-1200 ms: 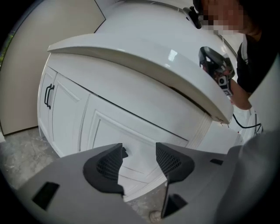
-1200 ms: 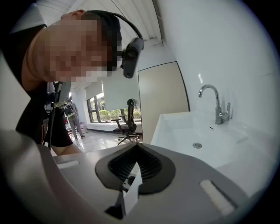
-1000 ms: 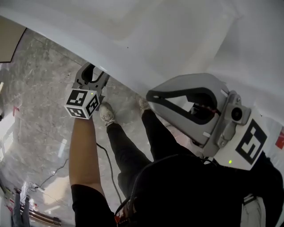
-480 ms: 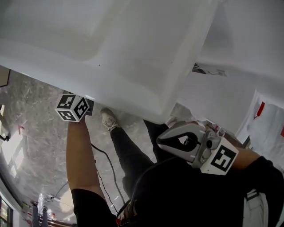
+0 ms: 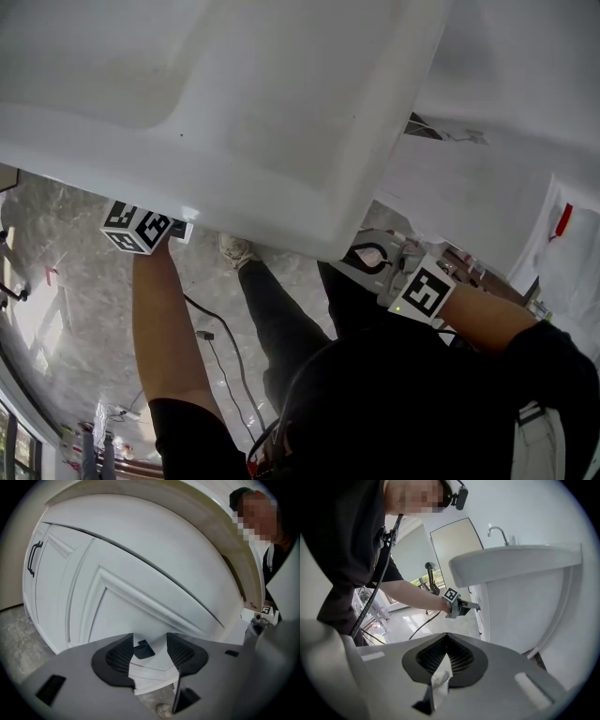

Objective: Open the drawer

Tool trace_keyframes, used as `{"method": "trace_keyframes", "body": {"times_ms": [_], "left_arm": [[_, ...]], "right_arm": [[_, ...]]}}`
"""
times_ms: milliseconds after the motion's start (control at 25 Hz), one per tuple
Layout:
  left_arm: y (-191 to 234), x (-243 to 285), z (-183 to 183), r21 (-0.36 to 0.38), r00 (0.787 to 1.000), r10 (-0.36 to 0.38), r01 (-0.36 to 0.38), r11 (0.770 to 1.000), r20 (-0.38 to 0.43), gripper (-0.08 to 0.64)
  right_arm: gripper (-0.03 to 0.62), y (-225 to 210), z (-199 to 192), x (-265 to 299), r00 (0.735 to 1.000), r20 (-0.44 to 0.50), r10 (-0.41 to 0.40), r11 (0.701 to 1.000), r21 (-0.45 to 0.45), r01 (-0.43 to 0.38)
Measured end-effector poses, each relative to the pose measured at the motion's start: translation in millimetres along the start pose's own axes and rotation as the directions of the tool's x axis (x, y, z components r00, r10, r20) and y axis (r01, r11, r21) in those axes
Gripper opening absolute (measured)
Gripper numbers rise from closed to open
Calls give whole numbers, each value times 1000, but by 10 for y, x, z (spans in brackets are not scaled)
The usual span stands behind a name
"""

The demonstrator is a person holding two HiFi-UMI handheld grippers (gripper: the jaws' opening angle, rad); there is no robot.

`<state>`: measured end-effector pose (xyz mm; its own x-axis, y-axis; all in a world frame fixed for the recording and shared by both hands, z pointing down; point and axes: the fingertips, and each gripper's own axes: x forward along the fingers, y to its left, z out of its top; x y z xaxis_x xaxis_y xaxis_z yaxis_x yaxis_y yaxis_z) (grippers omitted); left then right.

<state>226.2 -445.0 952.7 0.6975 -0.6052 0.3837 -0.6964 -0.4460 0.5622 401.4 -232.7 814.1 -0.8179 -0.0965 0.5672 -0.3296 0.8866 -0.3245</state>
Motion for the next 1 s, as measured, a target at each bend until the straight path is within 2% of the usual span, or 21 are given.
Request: {"method": "trace_keyframes", "body": {"times_ms": [80,120,160,280,400,560,1000], "left_arm": [[33,-7,2,5,1000,13,-13,1000,-1,208],[59,-14,20,3,1000,28,-28,1000,4,178],[84,-23,42,-1,999,44,-44,999,11,74],[89,-40,76,7,998,64,-64,998,14,48],[95,-48,56,35,997,77,-77,996,5,42],[177,-79,89,53,995,85,-88,995,51,27],[139,-59,135,-57,994,64,-60,997,83,49]], "right_arm": [[-3,16,-80,32,1000,-11,1,1000,15,-1],[-3,26,-92,46,1000,-11,1,1000,18,-1],[-3,33,-90,61,1000,-7,2,1000,18,-1],[-3,44,-56,96,1000,3,6,1000,7,-6],[-3,51,-41,98,1000,2,10,1000,-3,-10],[-3,52,-76,71,1000,-15,8,1000,-15,-8],[-3,81,-85,67,1000,-15,12,1000,-9,-12]]}}
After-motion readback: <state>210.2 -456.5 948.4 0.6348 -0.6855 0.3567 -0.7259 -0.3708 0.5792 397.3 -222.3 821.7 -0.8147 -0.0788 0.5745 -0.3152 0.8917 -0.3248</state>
